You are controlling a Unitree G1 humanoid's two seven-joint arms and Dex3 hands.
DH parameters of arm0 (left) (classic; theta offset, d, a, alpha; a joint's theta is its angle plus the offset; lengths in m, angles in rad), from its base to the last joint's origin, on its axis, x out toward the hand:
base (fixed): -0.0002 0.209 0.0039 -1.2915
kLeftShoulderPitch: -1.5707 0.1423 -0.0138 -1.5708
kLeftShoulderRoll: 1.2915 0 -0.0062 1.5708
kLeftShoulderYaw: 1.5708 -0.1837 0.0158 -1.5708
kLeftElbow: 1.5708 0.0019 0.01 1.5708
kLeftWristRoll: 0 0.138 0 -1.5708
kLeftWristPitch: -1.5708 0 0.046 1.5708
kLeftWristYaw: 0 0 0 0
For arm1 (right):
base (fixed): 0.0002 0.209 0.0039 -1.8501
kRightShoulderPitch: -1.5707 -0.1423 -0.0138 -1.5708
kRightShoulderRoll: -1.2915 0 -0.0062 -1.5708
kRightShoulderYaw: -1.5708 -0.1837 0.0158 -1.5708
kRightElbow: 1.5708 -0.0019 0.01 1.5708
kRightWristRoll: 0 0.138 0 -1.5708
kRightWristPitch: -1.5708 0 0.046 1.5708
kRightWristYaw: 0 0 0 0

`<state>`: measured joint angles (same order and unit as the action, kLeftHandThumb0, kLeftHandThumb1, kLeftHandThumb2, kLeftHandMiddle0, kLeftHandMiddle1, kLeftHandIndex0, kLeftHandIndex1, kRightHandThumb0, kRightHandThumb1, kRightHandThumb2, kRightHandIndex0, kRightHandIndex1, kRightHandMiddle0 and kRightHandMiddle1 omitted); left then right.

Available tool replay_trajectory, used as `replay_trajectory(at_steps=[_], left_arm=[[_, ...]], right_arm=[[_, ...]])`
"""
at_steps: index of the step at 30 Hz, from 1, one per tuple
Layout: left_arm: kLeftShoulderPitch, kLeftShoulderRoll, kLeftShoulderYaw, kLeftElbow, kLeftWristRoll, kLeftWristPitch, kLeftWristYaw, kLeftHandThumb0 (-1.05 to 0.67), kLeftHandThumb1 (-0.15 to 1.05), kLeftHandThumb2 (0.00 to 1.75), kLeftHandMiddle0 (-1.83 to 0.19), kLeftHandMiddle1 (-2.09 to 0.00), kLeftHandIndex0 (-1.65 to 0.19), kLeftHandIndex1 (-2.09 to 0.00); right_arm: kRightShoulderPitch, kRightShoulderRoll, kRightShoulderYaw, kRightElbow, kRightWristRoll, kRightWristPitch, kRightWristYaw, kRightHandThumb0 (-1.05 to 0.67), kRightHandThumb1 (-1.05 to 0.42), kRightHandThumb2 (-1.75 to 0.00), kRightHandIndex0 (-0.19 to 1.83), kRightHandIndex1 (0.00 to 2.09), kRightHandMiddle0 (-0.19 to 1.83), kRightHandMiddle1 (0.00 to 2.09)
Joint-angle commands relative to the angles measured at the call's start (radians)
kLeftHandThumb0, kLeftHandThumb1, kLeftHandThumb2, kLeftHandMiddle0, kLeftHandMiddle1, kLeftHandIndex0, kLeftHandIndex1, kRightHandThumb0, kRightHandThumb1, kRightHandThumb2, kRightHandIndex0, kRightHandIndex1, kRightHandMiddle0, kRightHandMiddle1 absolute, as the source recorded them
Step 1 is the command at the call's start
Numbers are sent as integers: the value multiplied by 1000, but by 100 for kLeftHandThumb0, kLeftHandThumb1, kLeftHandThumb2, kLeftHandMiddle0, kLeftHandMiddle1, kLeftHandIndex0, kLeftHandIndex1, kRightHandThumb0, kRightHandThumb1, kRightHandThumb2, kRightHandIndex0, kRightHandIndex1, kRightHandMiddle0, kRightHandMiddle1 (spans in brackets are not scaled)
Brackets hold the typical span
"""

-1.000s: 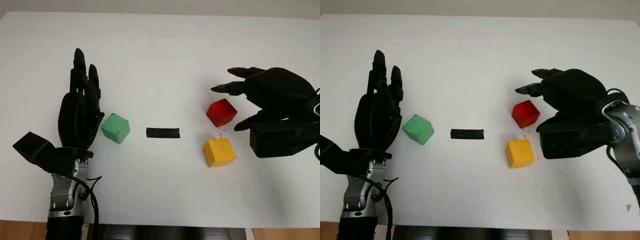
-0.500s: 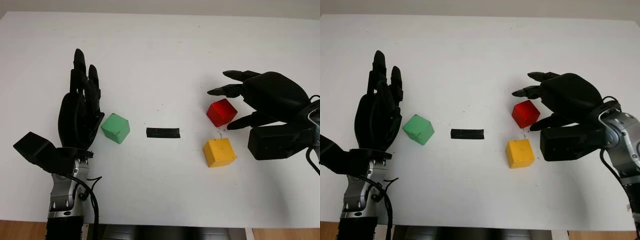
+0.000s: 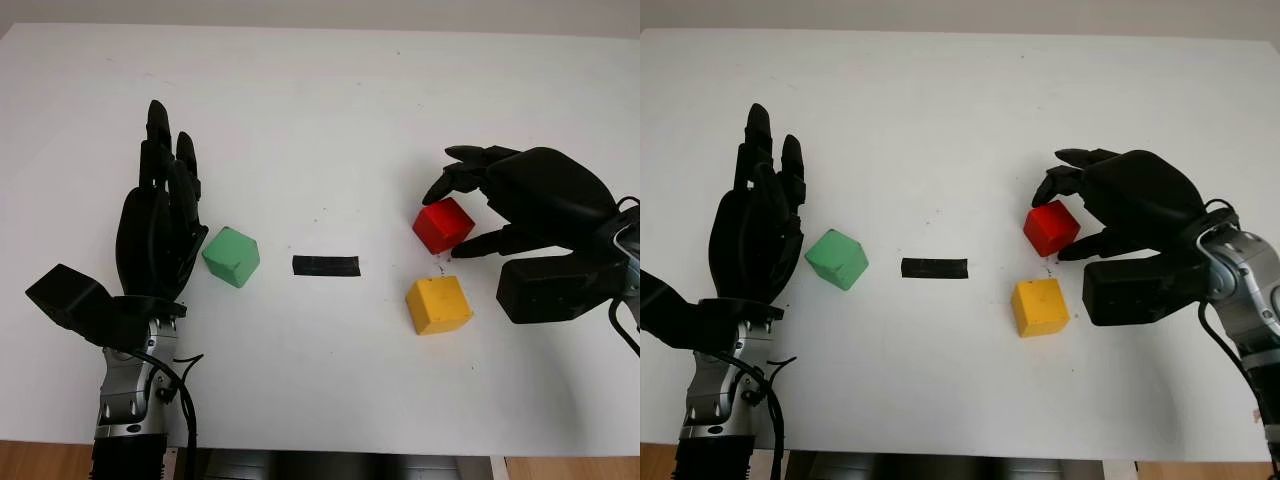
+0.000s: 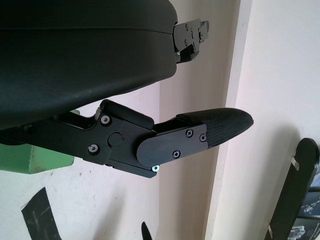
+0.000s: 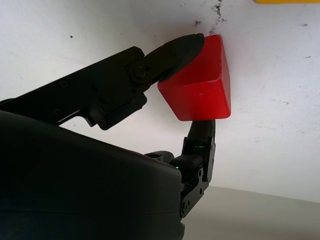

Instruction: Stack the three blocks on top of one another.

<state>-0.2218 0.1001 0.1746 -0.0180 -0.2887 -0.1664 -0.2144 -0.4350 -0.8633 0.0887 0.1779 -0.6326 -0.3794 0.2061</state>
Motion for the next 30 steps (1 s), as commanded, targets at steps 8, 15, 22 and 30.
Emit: replay_trajectory(at_steps=[8, 15, 22, 30], left_arm=[[2, 4, 3, -8, -13, -5, -16, -72, 105, 64, 19, 0, 19, 0], [-1, 3, 4, -11, -20, 5, -14, -71, 105, 64, 19, 0, 19, 0], [-5, 6, 2, 0, -12, -4, -20, -71, 105, 65, 19, 0, 19, 0], [-3, -8, -5, 2, -11, -17, -18, -70, 105, 66, 19, 0, 19, 0]], right_arm=[[-13, 6, -4, 14, 7, -19, -31, -45, -87, -6, 40, 10, 49, 129], [-25, 27, -16, 12, 49, -1, -29, -39, -89, -6, 42, 9, 51, 133], [-89, 50, -22, -50, 145, 54, 81, -39, -90, -6, 39, 7, 48, 134], [-173, 123, 2, -143, 212, 187, 213, -38, -89, -6, 39, 7, 49, 135]])
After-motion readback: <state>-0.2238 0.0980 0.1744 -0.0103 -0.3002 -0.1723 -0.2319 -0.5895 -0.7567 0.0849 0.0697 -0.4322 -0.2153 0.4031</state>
